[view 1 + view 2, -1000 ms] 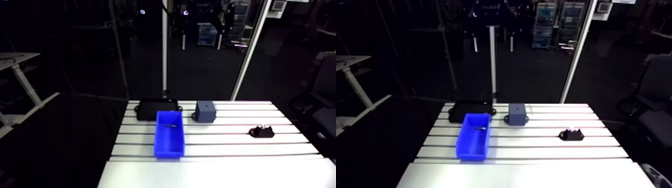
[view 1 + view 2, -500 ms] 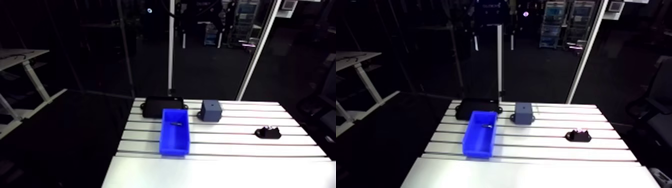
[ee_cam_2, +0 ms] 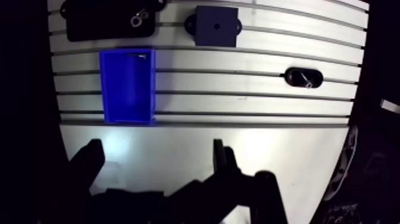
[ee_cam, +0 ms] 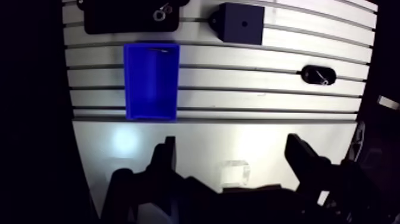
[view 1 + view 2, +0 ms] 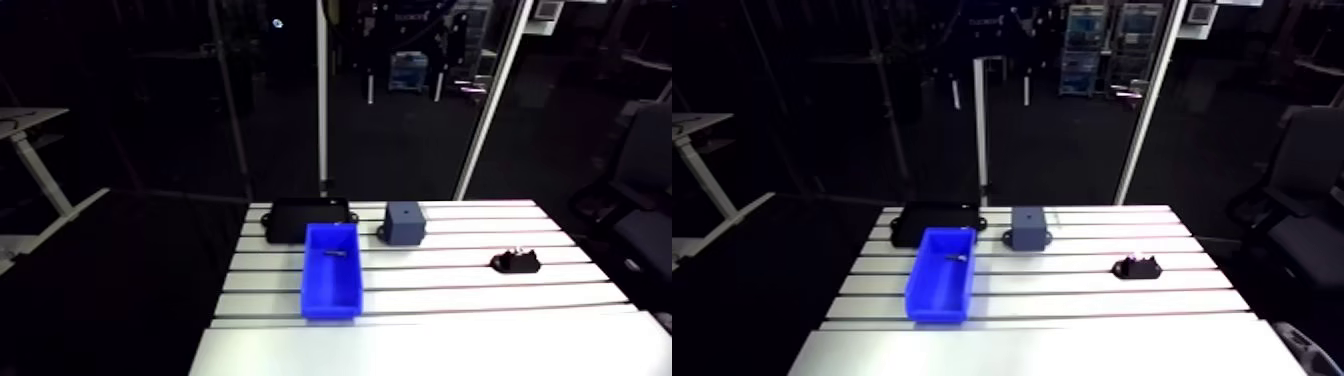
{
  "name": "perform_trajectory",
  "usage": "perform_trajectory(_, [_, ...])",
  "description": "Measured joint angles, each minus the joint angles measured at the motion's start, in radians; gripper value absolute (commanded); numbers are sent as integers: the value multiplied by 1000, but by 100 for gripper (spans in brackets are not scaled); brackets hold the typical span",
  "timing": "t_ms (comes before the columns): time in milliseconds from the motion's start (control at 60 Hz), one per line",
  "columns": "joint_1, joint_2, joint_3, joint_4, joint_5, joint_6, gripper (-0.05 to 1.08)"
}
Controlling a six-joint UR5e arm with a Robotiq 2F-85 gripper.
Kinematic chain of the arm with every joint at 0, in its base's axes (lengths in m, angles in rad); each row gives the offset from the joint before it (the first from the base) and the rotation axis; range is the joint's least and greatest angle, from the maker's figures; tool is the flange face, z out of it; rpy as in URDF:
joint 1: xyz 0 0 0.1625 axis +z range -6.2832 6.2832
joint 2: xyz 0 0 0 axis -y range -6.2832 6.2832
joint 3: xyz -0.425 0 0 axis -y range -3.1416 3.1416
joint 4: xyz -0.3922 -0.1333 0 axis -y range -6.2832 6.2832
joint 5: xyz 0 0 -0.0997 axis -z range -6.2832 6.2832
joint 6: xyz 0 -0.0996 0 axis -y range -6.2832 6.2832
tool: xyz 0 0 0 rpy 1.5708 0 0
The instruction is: Pick up the M10 bolt and insert it into the hole until fully seated.
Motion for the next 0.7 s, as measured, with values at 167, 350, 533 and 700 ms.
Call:
perform_trajectory(167, [-54, -3, 28, -44, 0, -57, 1])
perform_trajectory(350, [-114, -1, 62, -100, 1, -116, 1])
perform_trajectory(533, [-171, 4, 97, -173, 5, -169, 1])
perform_trajectory(700, [-226, 6, 139, -254, 15, -216, 1])
